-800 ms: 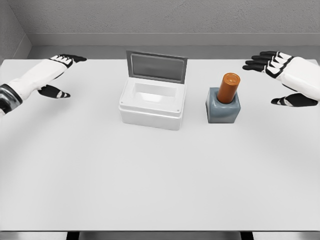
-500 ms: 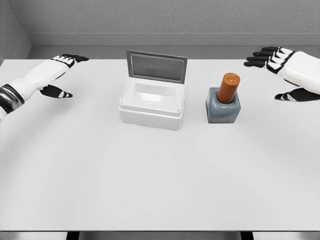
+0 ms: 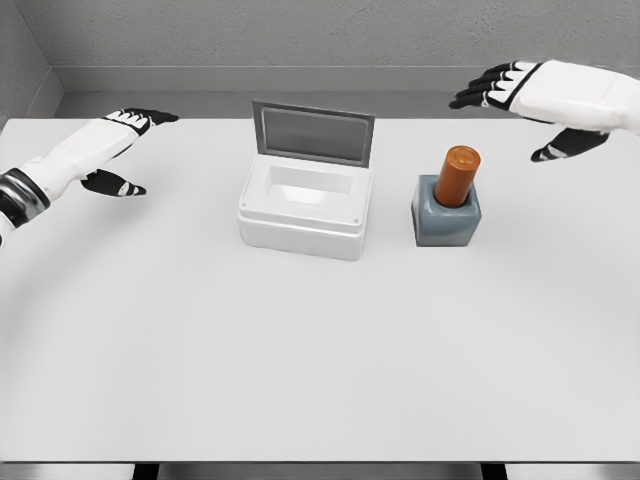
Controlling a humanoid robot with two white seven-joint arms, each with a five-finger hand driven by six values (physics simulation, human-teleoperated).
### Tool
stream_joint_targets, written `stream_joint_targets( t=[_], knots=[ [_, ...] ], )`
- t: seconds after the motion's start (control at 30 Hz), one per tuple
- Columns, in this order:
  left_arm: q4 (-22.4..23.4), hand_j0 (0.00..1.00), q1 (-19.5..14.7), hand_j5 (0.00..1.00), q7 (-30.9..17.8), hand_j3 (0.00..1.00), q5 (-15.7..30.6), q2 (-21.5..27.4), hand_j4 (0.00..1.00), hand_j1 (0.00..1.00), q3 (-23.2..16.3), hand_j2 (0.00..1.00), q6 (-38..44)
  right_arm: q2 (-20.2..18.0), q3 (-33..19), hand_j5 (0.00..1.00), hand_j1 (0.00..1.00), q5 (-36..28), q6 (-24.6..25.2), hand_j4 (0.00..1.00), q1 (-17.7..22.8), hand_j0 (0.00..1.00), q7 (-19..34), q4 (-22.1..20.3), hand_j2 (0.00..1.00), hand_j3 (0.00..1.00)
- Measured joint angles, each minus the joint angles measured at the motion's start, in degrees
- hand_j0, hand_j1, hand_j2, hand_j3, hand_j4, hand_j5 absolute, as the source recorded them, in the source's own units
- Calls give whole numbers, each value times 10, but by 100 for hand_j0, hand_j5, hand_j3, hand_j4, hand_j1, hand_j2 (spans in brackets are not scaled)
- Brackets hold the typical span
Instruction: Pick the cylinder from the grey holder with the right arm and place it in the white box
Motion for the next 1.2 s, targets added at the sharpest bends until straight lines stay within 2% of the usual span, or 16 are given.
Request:
stream_joint_targets(
  t=[0.1, 0.33, 0.8, 0.87, 1.13, 1.17, 1.2],
  knots=[
    [1, 100, 0, 100, 0, 100, 0, 0, 100, 100, 1, 100, 0, 16, 26, 100, 100, 1, 1, 100, -11, 100, 8, 23, 100, 100],
    [1, 100, 0, 100, 0, 100, 0, 0, 100, 100, 1, 100, 0, 39, 62, 100, 100, 2, 3, 100, -44, 100, 12, 47, 100, 100],
    [1, 100, 0, 100, -1, 100, -3, -1, 100, 100, 0, 100, 0, 59, 122, 100, 100, 4, 3, 100, -52, 100, 13, 82, 100, 100],
    [0, 100, 0, 100, -1, 100, -3, -1, 100, 100, 0, 100, 0, 60, 127, 84, 84, 5, 3, 84, -52, 84, 13, 85, 84, 84],
    [0, 100, 0, 100, -1, 100, -3, -1, 100, 100, 0, 100, 0, 60, 139, 83, 83, 5, 3, 83, -52, 83, 13, 96, 83, 83],
    [0, 100, 0, 100, -1, 100, -3, -1, 100, 100, 0, 100, 0, 60, 140, 80, 80, 5, 3, 80, -52, 80, 13, 97, 80, 80],
    [0, 100, 0, 100, -1, 100, -3, -1, 100, 100, 0, 100, 0, 60, 141, 68, 68, 4, 3, 68, -52, 68, 12, 98, 68, 68]
  ],
)
